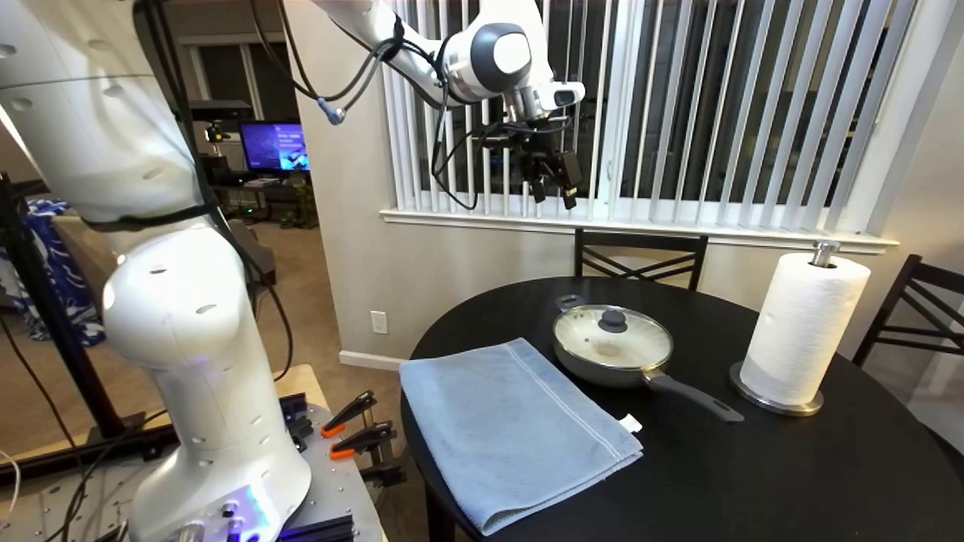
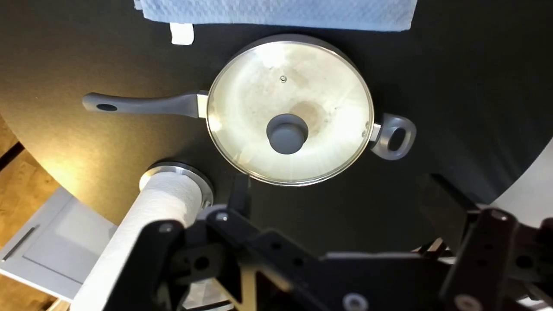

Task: Take the lid off the pot

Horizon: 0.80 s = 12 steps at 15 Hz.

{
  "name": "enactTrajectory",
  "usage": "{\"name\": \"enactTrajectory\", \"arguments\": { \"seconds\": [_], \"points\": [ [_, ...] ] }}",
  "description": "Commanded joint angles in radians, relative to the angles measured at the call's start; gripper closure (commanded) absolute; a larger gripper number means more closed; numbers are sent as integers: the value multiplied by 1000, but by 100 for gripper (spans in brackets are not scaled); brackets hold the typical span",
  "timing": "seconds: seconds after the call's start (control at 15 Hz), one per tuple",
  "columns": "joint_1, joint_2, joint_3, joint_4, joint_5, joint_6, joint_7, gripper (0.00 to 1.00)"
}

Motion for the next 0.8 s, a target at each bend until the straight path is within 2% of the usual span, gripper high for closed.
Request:
{"name": "enactTrajectory", "arguments": {
  "seconds": [0.0, 0.13, 0.27, 0.4, 0.53, 0.73],
  "points": [
    [25, 1, -24, 2, -4, -3, 2, 0],
    [26, 17, -20, 7, -13, -3, 6, 0],
    [15, 99, -10, 49, -103, -20, 85, 0],
    [15, 213, -25, 81, -180, 15, 143, 0],
    [36, 311, -52, 111, -157, 45, 117, 0],
    [42, 444, -70, 172, -14, 139, 9, 0]
  ]
}}
